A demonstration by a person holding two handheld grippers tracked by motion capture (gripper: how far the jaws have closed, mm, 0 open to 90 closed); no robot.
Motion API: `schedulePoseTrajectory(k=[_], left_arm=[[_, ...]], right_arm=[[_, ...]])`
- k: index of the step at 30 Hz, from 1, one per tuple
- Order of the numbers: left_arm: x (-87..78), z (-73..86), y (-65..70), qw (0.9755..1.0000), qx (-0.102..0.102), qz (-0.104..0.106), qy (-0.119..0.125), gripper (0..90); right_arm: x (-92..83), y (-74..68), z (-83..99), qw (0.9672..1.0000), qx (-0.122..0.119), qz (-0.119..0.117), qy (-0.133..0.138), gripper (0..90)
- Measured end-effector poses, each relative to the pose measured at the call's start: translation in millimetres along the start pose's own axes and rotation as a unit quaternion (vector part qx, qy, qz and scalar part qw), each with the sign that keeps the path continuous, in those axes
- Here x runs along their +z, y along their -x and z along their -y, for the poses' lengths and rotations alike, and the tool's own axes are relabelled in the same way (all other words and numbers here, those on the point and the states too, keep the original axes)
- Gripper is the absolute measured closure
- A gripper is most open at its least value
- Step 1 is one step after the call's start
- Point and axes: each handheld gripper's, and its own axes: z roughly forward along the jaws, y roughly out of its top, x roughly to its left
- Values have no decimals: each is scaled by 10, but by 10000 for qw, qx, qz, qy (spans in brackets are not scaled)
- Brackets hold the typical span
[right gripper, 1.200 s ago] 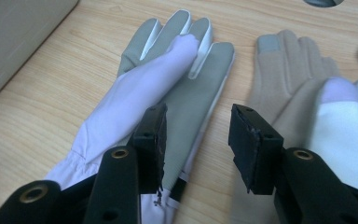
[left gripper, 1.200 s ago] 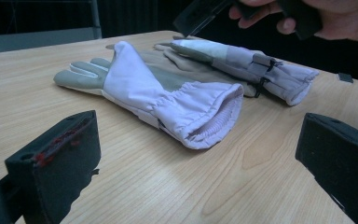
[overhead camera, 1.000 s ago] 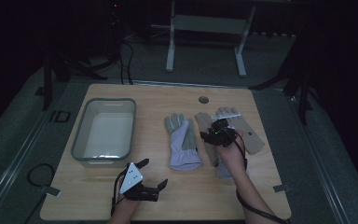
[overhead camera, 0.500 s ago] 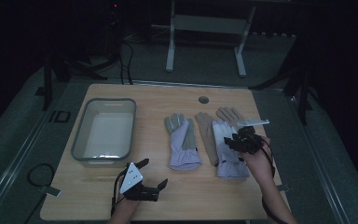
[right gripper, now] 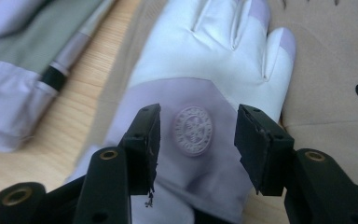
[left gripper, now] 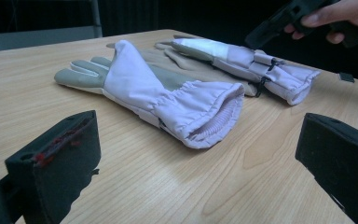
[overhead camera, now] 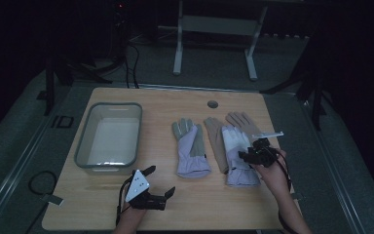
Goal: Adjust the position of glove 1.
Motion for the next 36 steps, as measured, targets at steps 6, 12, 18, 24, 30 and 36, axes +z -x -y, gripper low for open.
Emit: schedulePoseTrajectory(k=[6, 12, 18, 24, 30, 36], left_arm=[[2, 0, 0, 10000, 5, 6, -3, 1], [2, -2, 5, 10000, 25, 6, -29, 1], [2, -1, 7, 10000, 27, -1, -18, 1], [2, -1, 8, 10000, 29, -2, -17, 1], [5, -2, 11, 10000, 37, -16, -20, 1], [5, -2, 11, 10000, 29, -14, -21, 1]], right_arm=[[230, 51, 70, 9991, -40, -264, -324, 505], [235, -5, 118, 9993, -73, -296, -233, 645], [135, -131, 135, 9999, -152, 32, -33, 777], [-91, -188, 81, 9999, 41, 9, 126, 792], [-366, -294, -118, 9992, -48, 119, 383, 797], [-515, -425, -332, 9981, -137, 63, 602, 799]])
